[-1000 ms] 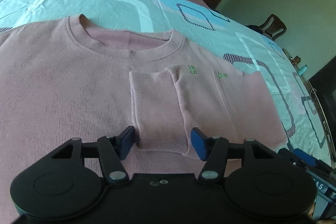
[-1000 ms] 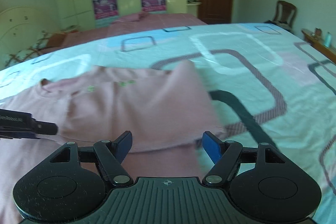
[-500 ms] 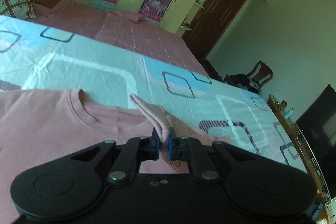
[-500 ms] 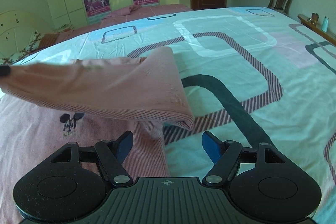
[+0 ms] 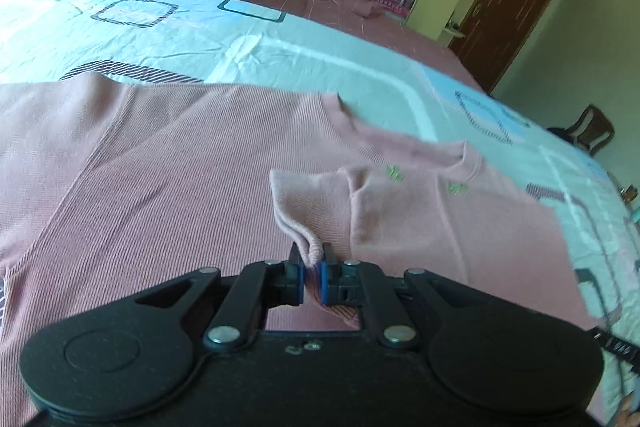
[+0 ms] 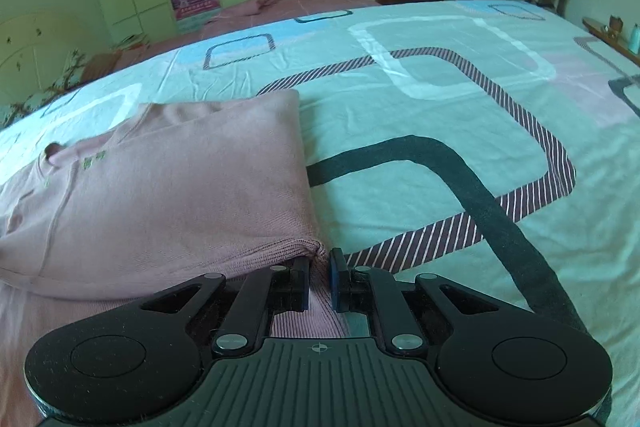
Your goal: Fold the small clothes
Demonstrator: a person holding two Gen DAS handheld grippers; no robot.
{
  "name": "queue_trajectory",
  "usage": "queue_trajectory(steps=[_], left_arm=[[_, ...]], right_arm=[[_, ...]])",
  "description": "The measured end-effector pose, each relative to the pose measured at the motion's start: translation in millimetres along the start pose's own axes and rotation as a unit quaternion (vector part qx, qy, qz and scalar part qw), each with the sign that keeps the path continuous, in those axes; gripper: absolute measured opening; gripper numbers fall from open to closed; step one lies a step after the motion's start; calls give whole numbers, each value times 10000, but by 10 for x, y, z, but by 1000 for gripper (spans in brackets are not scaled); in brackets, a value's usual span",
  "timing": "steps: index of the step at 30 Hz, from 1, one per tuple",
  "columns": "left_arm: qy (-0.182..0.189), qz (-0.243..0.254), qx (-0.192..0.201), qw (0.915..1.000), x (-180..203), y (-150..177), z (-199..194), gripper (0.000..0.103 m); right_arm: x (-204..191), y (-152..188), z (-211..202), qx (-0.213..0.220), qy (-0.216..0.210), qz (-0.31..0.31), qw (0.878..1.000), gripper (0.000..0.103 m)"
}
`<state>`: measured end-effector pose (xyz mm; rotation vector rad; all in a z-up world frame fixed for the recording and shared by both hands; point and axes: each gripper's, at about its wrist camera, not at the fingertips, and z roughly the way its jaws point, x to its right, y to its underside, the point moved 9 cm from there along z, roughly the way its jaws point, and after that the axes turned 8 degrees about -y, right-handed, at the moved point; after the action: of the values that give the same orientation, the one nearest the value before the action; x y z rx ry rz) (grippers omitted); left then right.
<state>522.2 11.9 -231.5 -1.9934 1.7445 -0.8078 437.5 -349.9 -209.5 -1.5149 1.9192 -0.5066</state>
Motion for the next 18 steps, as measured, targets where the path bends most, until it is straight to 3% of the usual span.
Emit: queue_trajectory(steps=[3,4,5,6,7,8,10,15,16,18], left_arm=[[-190,190,-10,9996,-11,20,-4,16],[-338,255,55,9991,-29,7,-46,31],[-457,263,134,9985,-57,-24,-95,47],[-521,215,253,9981,-102,-52,-161,57],[-550,140,404,9976,-137,-88,-239,68],[-573,100,561,9967,-164,-121,-322,69],[-505,165,664,9964,-125,-178,-404,68],[-232,584,620,9961,223,-219,-237,65],[-258,635,561,9961,266,-195,-129,63],[-338,637,352,9968,284,-126,34,61]], right_arm=[[-29,20,-85,-129,-123,-114,9998,10],[-38,17,-140,-119,-167,-145,9997,13],[-39,2,-202,-74,-177,-155,9997,25],[-45,-25,-269,4,-207,-140,9997,47],[-49,-69,-328,110,-242,-137,9996,58],[-56,-137,-376,261,-234,-162,9993,65],[-65,-277,-369,408,-256,-221,9986,64],[17,-580,155,208,-423,71,9989,64],[24,-633,267,179,-484,154,9986,63],[21,-739,488,101,-557,285,9980,47]])
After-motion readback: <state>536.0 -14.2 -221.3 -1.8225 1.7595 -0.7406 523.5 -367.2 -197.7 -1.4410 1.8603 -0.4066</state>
